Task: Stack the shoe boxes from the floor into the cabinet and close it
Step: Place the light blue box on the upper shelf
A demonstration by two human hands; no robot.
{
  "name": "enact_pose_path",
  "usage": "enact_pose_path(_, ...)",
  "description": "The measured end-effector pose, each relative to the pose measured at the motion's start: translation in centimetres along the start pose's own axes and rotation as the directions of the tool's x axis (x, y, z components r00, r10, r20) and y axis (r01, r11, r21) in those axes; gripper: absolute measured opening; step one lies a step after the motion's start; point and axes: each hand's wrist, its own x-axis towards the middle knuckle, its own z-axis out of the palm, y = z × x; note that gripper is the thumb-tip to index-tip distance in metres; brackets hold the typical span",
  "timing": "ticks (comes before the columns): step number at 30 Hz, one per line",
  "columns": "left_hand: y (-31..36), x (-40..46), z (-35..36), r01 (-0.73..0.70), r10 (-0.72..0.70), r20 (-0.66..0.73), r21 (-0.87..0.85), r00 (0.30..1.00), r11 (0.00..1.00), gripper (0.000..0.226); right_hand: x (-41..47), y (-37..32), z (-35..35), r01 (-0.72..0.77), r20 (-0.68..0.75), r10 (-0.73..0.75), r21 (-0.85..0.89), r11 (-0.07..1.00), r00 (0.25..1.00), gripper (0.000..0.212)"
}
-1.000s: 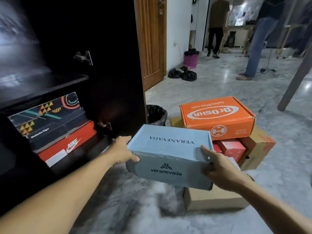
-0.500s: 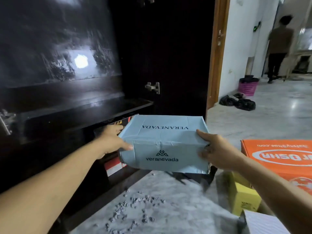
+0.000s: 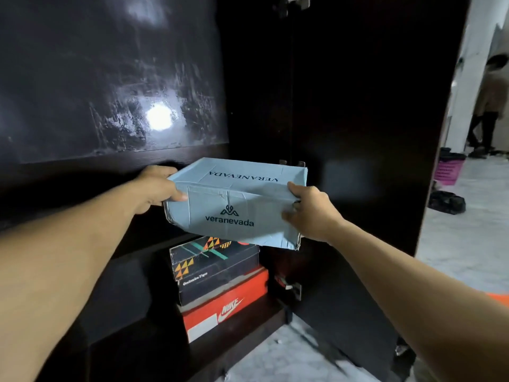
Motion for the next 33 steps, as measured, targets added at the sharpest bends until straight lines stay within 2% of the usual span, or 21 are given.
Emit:
enact_pose_path(3,-0.9,4.4,0.6,-0.008,0.005,-0.097,-0.03,0.995,1.0,0.071,2.9,-0.5,2.2,-0.017,-0.044,0.015,-0.037,0.999,0.999,0.06)
enact_pose_path(7,-2.8,8.0,3.0,-0.002,-0.015,-0.24,-0.071,0.971,0.998,0.071,5.1,-1.3,4.4,-0.01,-0.089,0.006,-0.048,0.999,0.996,0.047)
enact_pose_path(8,-3.2,8.6,3.8,0.008,-0.037,-0.3,-0.098,0.953,0.995,0.071,5.5,-1.5,4.7,-0.01,-0.092,0.006,-0.035,0.999,0.996,0.049)
enact_pose_path(11,-3.9,9.8,5.8,0.089,-0.16,-0.467,-0.17,0.87,0.981,0.066,6.5,-1.8,5.8,-0.005,-0.044,0.007,0.028,1.0,0.999,0.078)
enact_pose_path(13,-3.7,10.0,7.1,0.12,-0.243,-0.514,-0.261,0.823,0.958,0.054,7.2,-1.7,6.6,0.022,0.018,-0.023,0.028,0.999,1.0,0.086)
enact_pose_path(15,-3.0,9.9,8.5,0.102,-0.275,-0.472,-0.36,0.837,0.927,0.049,8.0,-1.3,7.5,0.053,0.077,-0.053,0.002,0.999,0.996,0.071)
enact_pose_path(17,-2.4,10.3,9.8,0.098,-0.275,-0.361,-0.439,0.891,0.893,0.059,8.7,-0.9,8.0,0.086,0.132,-0.078,-0.059,0.994,0.988,0.054)
enact_pose_path(20,-1.4,10.6,10.4,0.128,-0.224,-0.144,-0.485,0.964,0.865,0.069,9.2,-0.8,8.5,0.138,0.236,-0.102,-0.142,0.98,0.966,0.062)
enact_pose_path(23,-1.2,11.3,10.4,0.149,-0.18,-0.023,-0.457,0.983,0.877,0.074,9.6,-1.2,8.4,0.182,0.3,-0.12,-0.186,0.966,0.946,0.073)
enact_pose_path(28,-1.1,12.3,10.6,0.173,-0.187,0.016,-0.455,0.982,0.873,0.071,10.4,-1.8,8.0,0.201,0.365,-0.104,-0.239,0.95,0.925,0.081)
enact_pose_path(31,-0.7,12.4,11.0,0.164,-0.187,-0.008,-0.444,0.982,0.881,0.068,10.6,-1.7,7.7,0.207,0.381,-0.097,-0.257,0.944,0.92,0.081)
enact_pose_path(33,-0.5,12.2,11.4,0.133,-0.182,-0.077,-0.426,0.98,0.895,0.066,10.2,-1.4,7.1,0.191,0.377,-0.088,-0.247,0.95,0.922,0.079)
